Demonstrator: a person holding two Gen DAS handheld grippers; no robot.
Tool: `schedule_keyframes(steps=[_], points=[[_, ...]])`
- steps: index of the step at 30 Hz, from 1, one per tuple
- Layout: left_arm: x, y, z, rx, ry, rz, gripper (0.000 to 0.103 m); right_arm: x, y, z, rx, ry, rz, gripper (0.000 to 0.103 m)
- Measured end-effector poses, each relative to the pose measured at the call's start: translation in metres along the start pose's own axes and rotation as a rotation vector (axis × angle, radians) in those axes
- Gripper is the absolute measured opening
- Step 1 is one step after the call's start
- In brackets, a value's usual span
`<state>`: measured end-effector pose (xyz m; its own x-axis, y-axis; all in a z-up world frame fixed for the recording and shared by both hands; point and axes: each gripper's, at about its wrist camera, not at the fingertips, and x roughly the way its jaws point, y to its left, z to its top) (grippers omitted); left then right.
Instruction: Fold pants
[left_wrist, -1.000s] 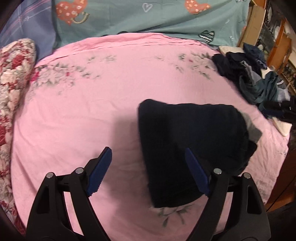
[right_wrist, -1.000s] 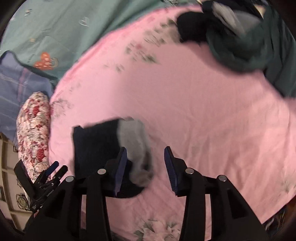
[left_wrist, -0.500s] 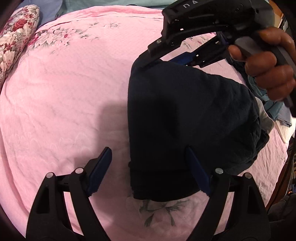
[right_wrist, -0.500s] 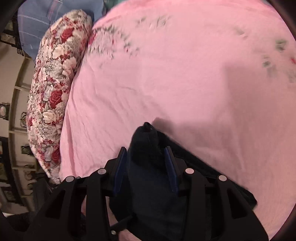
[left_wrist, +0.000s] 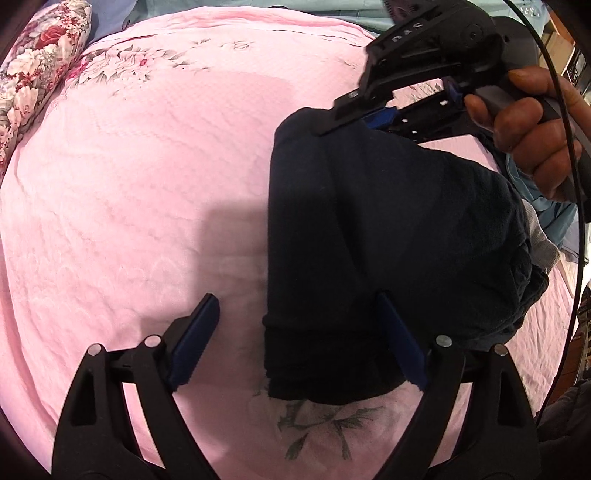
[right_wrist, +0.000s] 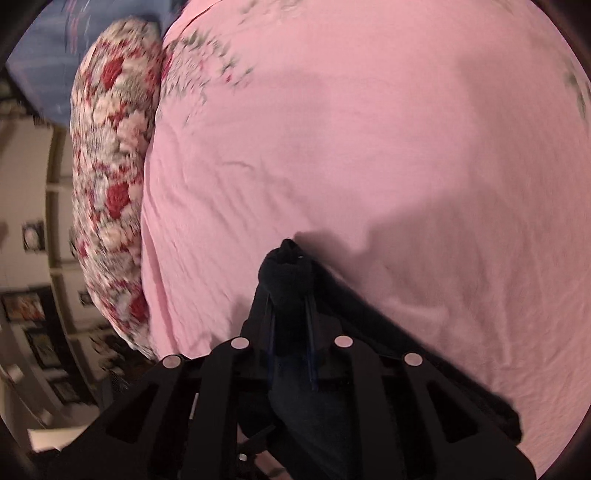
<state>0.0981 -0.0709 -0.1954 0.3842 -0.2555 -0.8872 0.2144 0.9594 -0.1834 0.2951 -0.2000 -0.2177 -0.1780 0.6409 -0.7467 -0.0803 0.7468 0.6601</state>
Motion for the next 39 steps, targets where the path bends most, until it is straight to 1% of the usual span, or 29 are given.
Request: schedule_keyframes(steps=[2, 3, 4, 5, 6, 7, 8, 9, 10, 11, 12, 14, 15, 16, 17, 18, 19, 21, 23, 24, 25, 26, 27, 29, 31, 33, 34, 36, 39], points=[[0.0, 0.002, 0.002, 0.009, -0.002, 0.008, 0.092, -0.007, -0.006, -0.002, 0.051, -0.032, 0.032, 0.014], [-0.001, 0.002, 0.001, 0.016, -0.005, 0.012, 0.093, -0.017, -0.007, -0.005, 0.065, -0.076, 0.031, 0.014], [0.0, 0.001, 0.003, 0.019, -0.006, 0.012, 0.093, -0.03, -0.007, -0.007, 0.067, -0.136, 0.01, 0.014], [0.001, 0.001, 0.004, 0.019, -0.006, 0.012, 0.093, -0.049, -0.005, -0.01, 0.071, -0.211, -0.048, 0.016], [0.001, 0.001, 0.005, 0.022, -0.006, 0.013, 0.093, -0.063, -0.004, -0.014, 0.065, -0.255, -0.086, 0.016], [0.0, 0.001, 0.005, 0.028, -0.01, 0.014, 0.093, -0.08, 0.0, -0.023, 0.041, -0.302, -0.104, 0.016], [0.0, 0.001, 0.005, 0.03, -0.011, 0.013, 0.093, -0.099, 0.01, -0.039, -0.001, -0.347, -0.096, 0.016], [-0.001, 0.0, 0.005, 0.031, -0.011, 0.013, 0.093, -0.109, 0.018, -0.052, -0.032, -0.368, -0.092, 0.016], [0.0, 0.001, 0.006, 0.032, -0.011, 0.012, 0.093, -0.121, 0.028, -0.074, -0.085, -0.395, -0.084, 0.016], [0.0, 0.001, 0.006, 0.034, -0.011, 0.012, 0.093, -0.125, 0.034, -0.088, -0.116, -0.405, -0.081, 0.017], [0.0, 0.0, 0.007, 0.037, -0.011, 0.013, 0.093, -0.126, 0.041, -0.114, -0.159, -0.402, -0.078, 0.018], [0.0, 0.0, 0.007, 0.048, -0.013, 0.016, 0.094, -0.115, 0.038, -0.142, -0.18, -0.38, -0.089, 0.018], [0.001, -0.002, 0.008, 0.052, -0.013, 0.016, 0.095, -0.1, 0.028, -0.158, -0.164, -0.349, -0.131, 0.018], [0.003, -0.003, 0.008, 0.064, -0.005, 0.019, 0.097, -0.083, 0.014, -0.167, -0.133, -0.307, -0.205, 0.018], [0.004, -0.005, 0.008, 0.076, -0.006, 0.028, 0.097, -0.063, -0.006, -0.175, -0.077, -0.253, -0.307, 0.01], [0.001, -0.007, 0.01, 0.09, -0.011, 0.033, 0.097, -0.056, -0.019, -0.18, -0.044, -0.249, -0.311, 0.01], [-0.003, -0.006, 0.012, 0.094, -0.012, 0.032, 0.097, -0.058, -0.028, -0.188, -0.007, -0.295, -0.264, 0.01], [-0.015, 0.0, 0.017, 0.087, -0.022, 0.022, 0.096, -0.079, -0.03, -0.204, 0.081, -0.381, -0.166, 0.02], [-0.026, 0.01, 0.019, 0.059, -0.041, 0.013, 0.096, -0.106, -0.028, -0.23, 0.125, -0.51, -0.049, 0.048], [-0.031, 0.018, 0.02, 0.035, -0.043, 0.005, 0.096, -0.119, -0.03, -0.249, 0.144, -0.586, -0.01, 0.053], [-0.032, 0.028, 0.022, -0.002, -0.032, -0.006, 0.096, -0.126, -0.035, -0.265, 0.168, -0.632, -0.005, 0.055], [-0.031, 0.035, 0.023, -0.029, -0.019, -0.014, 0.096, -0.128, -0.043, -0.279, 0.202, -0.651, -0.008, 0.055], [-0.029, 0.042, 0.024, -0.054, -0.001, -0.023, 0.096, -0.127, -0.05, -0.287, 0.229, -0.654, -0.006, 0.055], [-0.024, 0.047, 0.025, -0.068, 0.017, -0.021, 0.096, -0.118, -0.072, -0.304, 0.328, -0.658, 0.025, 0.055], [-0.018, 0.046, 0.026, -0.076, 0.048, -0.055, 0.096, -0.102, -0.095, -0.316, 0.449, -0.659, 0.139, 0.055], [-0.011, 0.043, 0.026, -0.079, 0.088, -0.087, 0.096, -0.086, -0.107, -0.321, 0.526, -0.67, 0.223, 0.055], [-0.007, 0.038, 0.026, -0.076, 0.103, -0.096, 0.096, -0.08, -0.11, -0.321, 0.542, -0.673, 0.242, 0.055], [-0.002, 0.032, 0.026, -0.063, 0.122, -0.107, 0.096, -0.074, -0.115, -0.319, 0.57, -0.669, 0.254, 0.055], [0.002, 0.027, 0.025, -0.06, 0.157, -0.13, 0.096, -0.067, -0.115, -0.311, 0.561, -0.652, 0.259, 0.055]])
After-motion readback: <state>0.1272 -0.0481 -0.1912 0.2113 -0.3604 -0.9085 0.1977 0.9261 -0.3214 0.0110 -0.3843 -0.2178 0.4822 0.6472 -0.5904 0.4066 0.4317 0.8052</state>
